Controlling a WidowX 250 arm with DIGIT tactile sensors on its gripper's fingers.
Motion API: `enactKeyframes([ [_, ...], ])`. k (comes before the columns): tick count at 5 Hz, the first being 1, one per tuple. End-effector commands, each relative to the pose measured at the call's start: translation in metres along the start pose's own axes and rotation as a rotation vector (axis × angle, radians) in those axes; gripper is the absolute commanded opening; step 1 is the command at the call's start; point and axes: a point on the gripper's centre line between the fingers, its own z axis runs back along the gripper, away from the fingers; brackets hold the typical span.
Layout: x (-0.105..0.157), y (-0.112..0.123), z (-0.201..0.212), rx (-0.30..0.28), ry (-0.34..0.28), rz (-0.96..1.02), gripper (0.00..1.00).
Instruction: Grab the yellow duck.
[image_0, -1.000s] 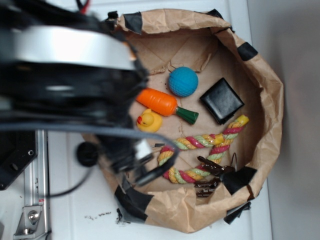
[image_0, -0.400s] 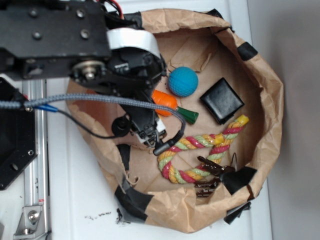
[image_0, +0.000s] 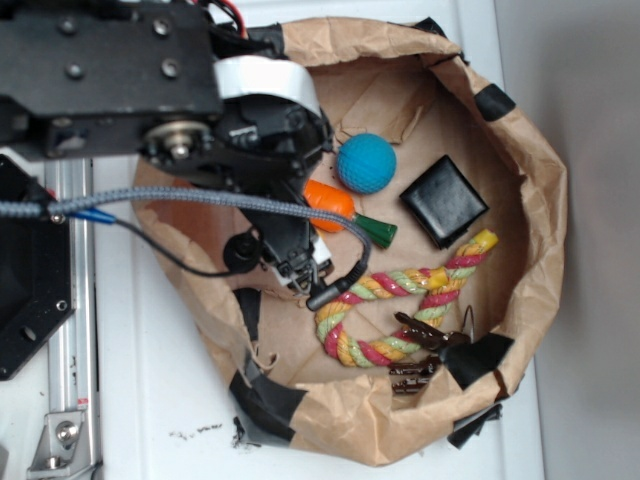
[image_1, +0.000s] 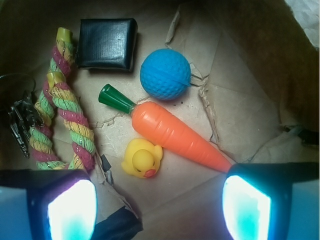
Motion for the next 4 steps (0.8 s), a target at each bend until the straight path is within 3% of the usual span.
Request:
enactKeyframes([
  [1, 0.007, 0.018, -0.015, -0.024, -0.057, 0.104, 1.00],
  [3, -0.008, 0.011, -0.038, -0.033, -0.081, 0.196, 1.00],
  [4, -0.010, 0.011, -0.054, 0.031, -0.069, 0.186, 1.00],
])
